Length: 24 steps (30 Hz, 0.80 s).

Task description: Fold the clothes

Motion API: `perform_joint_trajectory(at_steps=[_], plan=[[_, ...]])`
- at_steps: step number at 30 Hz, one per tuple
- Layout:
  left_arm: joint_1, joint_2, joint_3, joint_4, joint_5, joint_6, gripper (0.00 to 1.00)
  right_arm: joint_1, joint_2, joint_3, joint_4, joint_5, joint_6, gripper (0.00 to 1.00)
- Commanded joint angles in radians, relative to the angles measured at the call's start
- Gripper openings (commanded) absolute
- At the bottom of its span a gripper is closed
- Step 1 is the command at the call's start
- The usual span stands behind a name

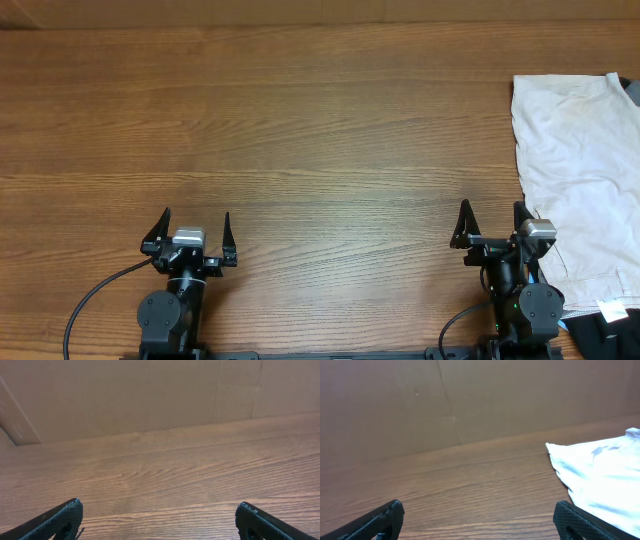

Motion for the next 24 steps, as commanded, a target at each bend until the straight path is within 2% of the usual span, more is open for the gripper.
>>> perform_joint_trajectory(at_steps=[1, 12, 24], plan=[[0.006, -0.01, -0.004, 0.006, -0.01, 0.019, 1.0, -0.005, 0.0, 0.023, 0.0, 0.023, -0.001, 1.0], [0.006, -0.01, -0.004, 0.005, -0.011, 0.019, 1.0, -0.005, 0.017, 0.042, -0.07, 0.057, -0.001, 1.0], [0.006, -0.008, -0.004, 0.005, -0.013, 0.019, 1.0, -0.005, 0.028, 0.042, -0.071, 0.057, -0.001, 1.0]])
